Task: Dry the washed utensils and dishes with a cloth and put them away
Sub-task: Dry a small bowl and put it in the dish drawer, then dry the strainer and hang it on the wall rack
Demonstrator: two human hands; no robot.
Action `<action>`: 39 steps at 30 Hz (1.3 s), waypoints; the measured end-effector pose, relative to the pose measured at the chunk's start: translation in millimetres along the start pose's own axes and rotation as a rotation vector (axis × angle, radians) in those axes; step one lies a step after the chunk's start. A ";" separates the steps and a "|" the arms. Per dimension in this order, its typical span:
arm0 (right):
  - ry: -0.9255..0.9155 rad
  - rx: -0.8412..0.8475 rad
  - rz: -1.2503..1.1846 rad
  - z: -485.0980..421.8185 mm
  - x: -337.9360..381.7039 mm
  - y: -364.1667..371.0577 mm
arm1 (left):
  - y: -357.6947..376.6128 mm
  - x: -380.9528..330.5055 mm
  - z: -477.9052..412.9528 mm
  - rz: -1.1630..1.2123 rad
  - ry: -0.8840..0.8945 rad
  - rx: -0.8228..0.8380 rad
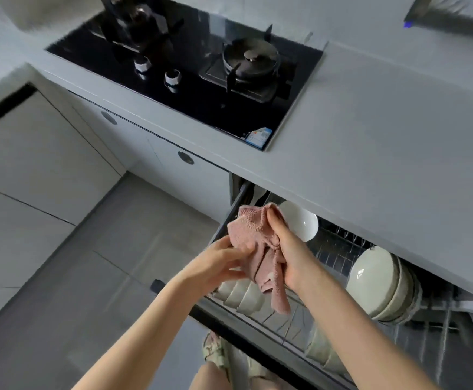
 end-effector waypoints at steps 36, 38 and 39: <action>-0.178 0.908 0.954 -192.7 -49.0 902.7 | -651.2 -431.1 410.8 0.093 0.849 -0.734; -0.239 0.809 0.880 -222.0 -45.2 922.5 | -676.1 -444.6 413.2 0.163 0.883 -0.749; -0.240 0.753 0.844 -239.2 -38.4 931.1 | -696.4 -447.7 415.8 0.211 0.906 -0.794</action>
Point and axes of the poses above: each hand's wrist, its own z-axis away from the middle knuckle, its own y-axis out of the palm, x = y × z, the point moved 9 cm from there along -z, towards the middle knuckle, and after that the axes turned 9 degrees about y, right-handed, at the moved point
